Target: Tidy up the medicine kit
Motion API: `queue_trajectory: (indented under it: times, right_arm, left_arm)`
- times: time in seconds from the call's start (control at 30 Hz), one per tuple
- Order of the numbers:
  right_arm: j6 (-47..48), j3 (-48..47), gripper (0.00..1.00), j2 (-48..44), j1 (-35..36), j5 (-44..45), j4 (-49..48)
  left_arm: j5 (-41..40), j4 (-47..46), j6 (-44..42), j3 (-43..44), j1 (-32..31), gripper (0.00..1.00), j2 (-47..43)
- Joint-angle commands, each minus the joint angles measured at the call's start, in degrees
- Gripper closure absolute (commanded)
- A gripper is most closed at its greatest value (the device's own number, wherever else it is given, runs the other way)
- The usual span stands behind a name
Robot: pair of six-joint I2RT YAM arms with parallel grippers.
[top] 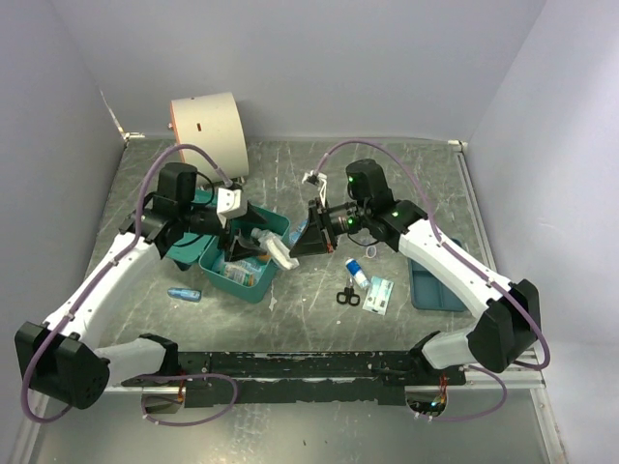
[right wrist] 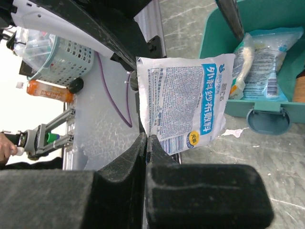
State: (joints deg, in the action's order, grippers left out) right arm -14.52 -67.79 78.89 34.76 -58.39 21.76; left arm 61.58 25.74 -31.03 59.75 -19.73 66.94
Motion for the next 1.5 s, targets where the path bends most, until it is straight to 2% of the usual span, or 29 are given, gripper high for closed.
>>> queue_trajectory:
  times: [0.0, 0.1, 0.23, 0.3, 0.4, 0.43, 0.47, 0.53, 0.57, 0.67, 0.73, 0.83, 0.9, 1.07, 1.2, 1.27, 1.47]
  right_arm:
    - [1.2, -1.8, 1.00, -0.2, 0.6, -2.9, 1.1]
    - [-0.3, -0.9, 1.00, -0.3, 0.7, -4.2, -1.6]
    - [0.7, -1.8, 1.00, 0.2, 1.0, -4.2, -0.8]
    - [0.5, -2.0, 1.00, 0.2, 1.2, -3.7, -1.0]
    - [-1.0, -1.8, 1.00, 0.2, 1.2, -3.8, -3.3]
    - [-1.8, -1.5, 0.98, 0.3, 1.2, -3.8, -4.3]
    - [-2.7, -1.0, 0.88, 0.0, 1.1, -3.3, -5.6]
    - [-4.1, 0.3, 0.63, -1.0, 0.7, -0.8, -8.4]
    - [-4.9, 1.7, 0.54, -2.1, 0.5, 0.6, -11.2]
    - [-9.9, 9.0, 0.36, -7.7, 0.4, 5.7, -25.1]
    - [-13.7, 14.7, 0.31, -10.9, 0.4, 9.6, -35.5]
    - [-19.0, 19.1, 0.30, -12.3, 0.6, 11.9, -47.1]
    - [-22.6, 21.1, 0.30, -12.3, 0.9, 13.4, -53.7]
    - [-24.5, 22.5, 0.29, -12.5, 1.3, 16.1, -60.9]
    - [-24.7, 23.4, 0.25, -12.3, 1.3, 16.6, -63.4]
    - [-25.4, 24.5, 0.22, -12.7, 1.3, 16.9, -66.0]
    - [-26.2, 29.5, 0.10, -15.6, 1.3, 20.9, -73.3]
  left_arm:
    - [6.2, 13.6, -13.6, 3.7, -1.8, 0.17, 1.9]
    - [9.7, 17.5, -17.2, 4.2, -2.8, 0.27, 3.0]
    - [10.4, 18.6, -16.8, 4.4, -3.8, 0.59, 3.5]
    - [11.3, 20.6, -18.0, 5.4, -3.8, 0.67, 3.1]
    - [11.6, 19.3, -16.4, 5.6, -3.8, 0.84, 1.8]
    - [11.7, 18.3, -15.2, 5.5, -3.8, 0.89, 1.3]
    - [11.8, 17.5, -14.0, 5.3, -3.8, 0.92, 0.8]
    - [11.4, 14.7, -9.8, 4.9, -3.7, 0.93, -0.1]
    - [11.0, 13.0, -6.9, 4.6, -3.8, 0.93, -0.8]
    - [10.1, 4.3, 6.5, 1.9, -3.7, 0.93, -4.3]
    - [7.5, -7.2, 19.6, -2.0, -3.8, 0.93, -8.1]
    - [-2.1, -31.5, 43.0, -10.3, -3.8, 0.93, -14.0]
    - [-6.4, -39.1, 52.1, -12.9, -3.8, 0.93, -15.5]
    - [-11.9, -40.4, 61.0, -14.5, -3.8, 0.93, -15.8]
    - [-10.2, -44.0, 66.8, -15.0, -3.8, 0.93, -15.6]
    - [-8.9, -44.0, 66.8, -14.8, -3.7, 0.93, -15.7]
    - [-8.8, -34.8, 62.9, -11.5, -3.8, 0.93, -14.7]
